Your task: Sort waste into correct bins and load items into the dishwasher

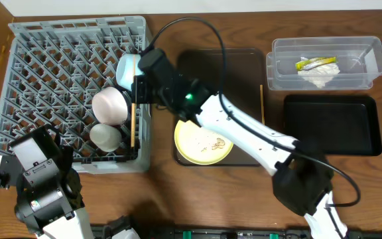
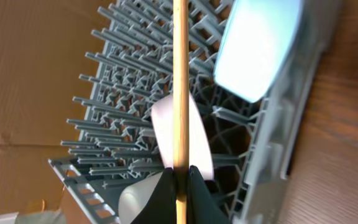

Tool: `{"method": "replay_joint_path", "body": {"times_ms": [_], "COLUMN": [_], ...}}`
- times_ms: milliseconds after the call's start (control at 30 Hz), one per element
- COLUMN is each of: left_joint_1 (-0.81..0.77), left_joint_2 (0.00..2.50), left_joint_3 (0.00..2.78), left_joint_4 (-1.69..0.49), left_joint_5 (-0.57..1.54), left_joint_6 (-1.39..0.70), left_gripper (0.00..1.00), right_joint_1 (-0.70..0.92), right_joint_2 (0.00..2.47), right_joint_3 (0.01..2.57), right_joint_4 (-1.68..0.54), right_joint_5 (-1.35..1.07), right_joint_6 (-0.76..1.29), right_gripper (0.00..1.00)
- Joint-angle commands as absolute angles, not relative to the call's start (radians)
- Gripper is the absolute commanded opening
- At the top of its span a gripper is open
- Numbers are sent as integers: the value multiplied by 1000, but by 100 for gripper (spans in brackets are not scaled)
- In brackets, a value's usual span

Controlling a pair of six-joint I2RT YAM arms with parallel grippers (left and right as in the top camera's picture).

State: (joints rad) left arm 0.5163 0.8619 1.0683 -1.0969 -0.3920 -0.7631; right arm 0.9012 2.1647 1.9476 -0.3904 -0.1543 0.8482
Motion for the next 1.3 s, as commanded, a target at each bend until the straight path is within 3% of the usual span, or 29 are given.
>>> {"method": "replay_joint_path", "body": {"times_ms": [0,200,267,400,633,767,1000,1267], "left_joint_1": [521,521,521,521,521,521,521,521], "left_joint_2": [861,861,861,861,861,861,861,861], "left_joint_3": [1084,1084,1084,1084,1084,1084,1084,1084], "left_joint_4": [-1101,-1101,-1101,-1101,-1101,-1101,-1101,-1101], "left_joint_5": [-405,-405,-405,-405,-405,-405,-405,-405], "left_joint_6": [-772,-772,-772,-772,-772,-772,-772,-772], "left_gripper": [94,94,94,94,94,94,94,94], "right_joint_1": [925,932,933,933,918,857,707,521], "right_joint_2": [2228,2267,2269,2269,2220,2115,2012,2068], "right_joint_3": [1950,1950,1950,1950,1957,1962,1962,1931], "right_joint_4": [-362,-351,-351,-351,-382,-470,-704,-1075], "right_joint_5": [-139,-138,-138,-139,-146,-145,-65,112], "right_joint_6": [859,840,820,777,703,616,604,465], "right_gripper": [1,2,9,31,41,58,80,83]}}
